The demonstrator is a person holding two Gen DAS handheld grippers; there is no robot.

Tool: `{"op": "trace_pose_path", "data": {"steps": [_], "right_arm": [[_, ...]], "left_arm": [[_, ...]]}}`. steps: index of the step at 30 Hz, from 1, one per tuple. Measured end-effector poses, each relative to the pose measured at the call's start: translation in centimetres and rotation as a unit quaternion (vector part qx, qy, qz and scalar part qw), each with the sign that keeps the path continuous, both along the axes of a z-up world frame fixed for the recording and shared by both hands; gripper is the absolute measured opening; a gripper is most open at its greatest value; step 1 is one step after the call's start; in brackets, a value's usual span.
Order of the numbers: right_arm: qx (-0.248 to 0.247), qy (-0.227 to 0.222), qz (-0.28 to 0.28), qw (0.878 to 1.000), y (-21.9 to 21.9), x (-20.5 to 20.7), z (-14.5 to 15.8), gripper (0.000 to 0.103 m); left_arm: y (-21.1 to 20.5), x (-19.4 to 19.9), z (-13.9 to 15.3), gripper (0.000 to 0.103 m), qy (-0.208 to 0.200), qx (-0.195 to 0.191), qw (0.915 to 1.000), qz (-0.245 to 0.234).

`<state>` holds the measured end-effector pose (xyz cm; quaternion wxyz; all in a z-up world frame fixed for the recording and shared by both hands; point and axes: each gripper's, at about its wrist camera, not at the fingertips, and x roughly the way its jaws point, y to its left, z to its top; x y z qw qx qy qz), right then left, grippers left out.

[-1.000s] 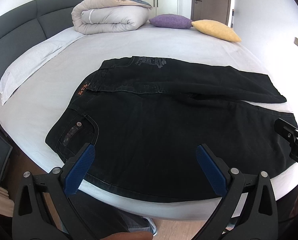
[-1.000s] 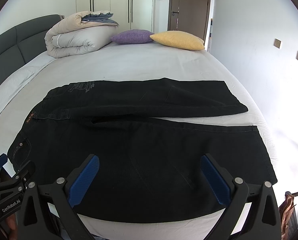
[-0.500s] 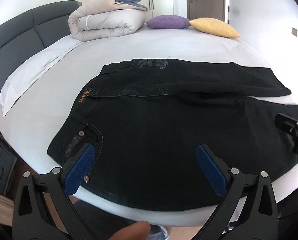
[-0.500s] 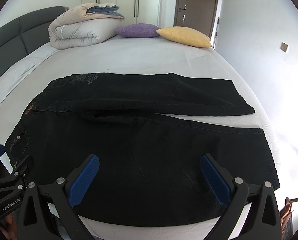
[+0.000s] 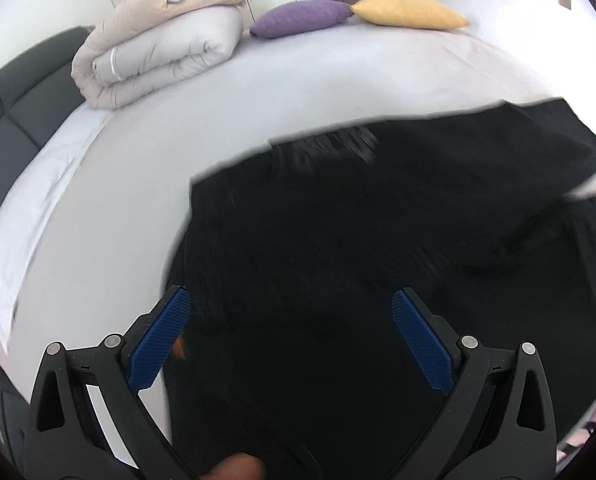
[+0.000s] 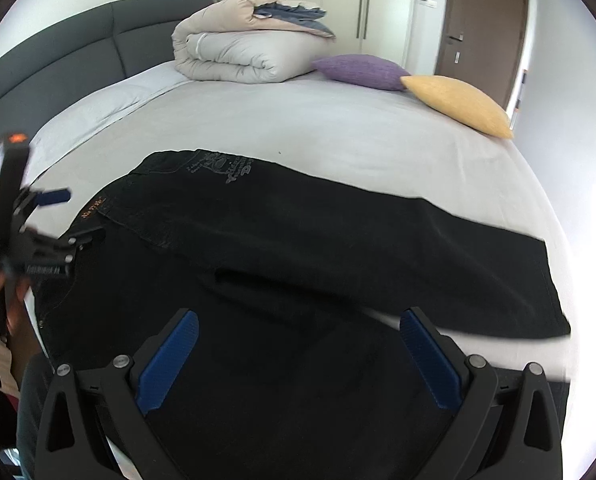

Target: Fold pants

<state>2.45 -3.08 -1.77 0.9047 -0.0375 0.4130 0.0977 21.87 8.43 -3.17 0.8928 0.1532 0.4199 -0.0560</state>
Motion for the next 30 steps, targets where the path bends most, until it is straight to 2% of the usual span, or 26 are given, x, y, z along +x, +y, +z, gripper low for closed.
{"op": "trace_pose_path", "data": {"steps": [2, 6, 7, 10, 13, 15, 17, 19, 20, 21, 22, 23, 25, 26, 28, 30], "right_arm": [[0.017, 0.014, 0.007, 1.000, -1.2, 1.9, -0.3, 0.103], [0.036, 0.020, 0.019, 0.999, -3.4, 4.2, -0.8, 0.102], [0.038, 0.021, 0.024, 0.999, -3.9, 4.7, -1.1, 0.101], [0.039, 0.029, 0.042, 0.998, -5.0, 5.6, -2.1, 0.096], [0.034, 0.037, 0.063, 0.997, -5.5, 6.5, -3.2, 0.089], [0.032, 0.043, 0.074, 0.996, -5.6, 7.2, -4.0, 0.083], [0.027, 0.045, 0.082, 0.995, -5.4, 7.7, -4.5, 0.078], [0.019, 0.050, 0.091, 0.994, -4.8, 8.7, -4.9, 0.074], [0.018, 0.050, 0.094, 0.994, -4.6, 9.0, -5.0, 0.072], [0.015, 0.050, 0.101, 0.994, -4.2, 9.5, -5.1, 0.071], [0.014, 0.049, 0.106, 0.993, -3.8, 9.9, -5.1, 0.071], [0.011, 0.047, 0.114, 0.992, -3.4, 10.2, -5.0, 0.071], [0.002, 0.041, 0.130, 0.991, -2.5, 11.1, -4.9, 0.070], [0.000, 0.039, 0.138, 0.990, -2.1, 11.6, -4.7, 0.069], [-0.003, 0.032, 0.154, 0.987, -0.8, 12.8, -4.1, 0.069], [-0.005, 0.030, 0.164, 0.986, 0.1, 13.7, -3.6, 0.069]], "left_arm": [[0.5, 3.3, 0.8, 0.103, -0.031, 0.012, 0.9994, -0.012], [0.1, 11.0, 0.9, 0.103, -0.007, 0.012, 0.9975, -0.069], [-0.1, 13.2, 0.5, 0.103, 0.003, 0.023, 0.9959, -0.087], [-1.5, 16.6, -1.3, 0.103, 0.043, 0.044, 0.9889, -0.136], [-2.1, 19.7, -3.7, 0.103, 0.100, 0.054, 0.9764, -0.184], [-2.2, 21.3, -4.8, 0.103, 0.121, 0.061, 0.9710, -0.197], [-1.8, 22.6, -6.1, 0.099, 0.152, 0.047, 0.9666, -0.201], [-1.4, 23.5, -7.6, 0.085, 0.185, 0.024, 0.9609, -0.204], [-1.1, 23.4, -8.0, 0.084, 0.188, 0.014, 0.9605, -0.205], [-0.9, 23.5, -8.0, 0.078, 0.187, 0.007, 0.9609, -0.204], [-0.8, 23.5, -8.0, 0.067, 0.185, 0.000, 0.9611, -0.205], [-0.6, 23.5, -7.9, 0.062, 0.181, -0.003, 0.9623, -0.204], [-0.2, 23.5, -7.8, 0.036, 0.170, -0.001, 0.9647, -0.201], [0.0, 22.8, -7.8, 0.031, 0.162, -0.004, 0.9671, -0.196], [0.8, 22.9, -7.6, 0.015, 0.154, 0.000, 0.9706, -0.185], [1.7, 22.7, -7.7, 0.006, 0.140, 0.013, 0.9748, -0.173]]}}
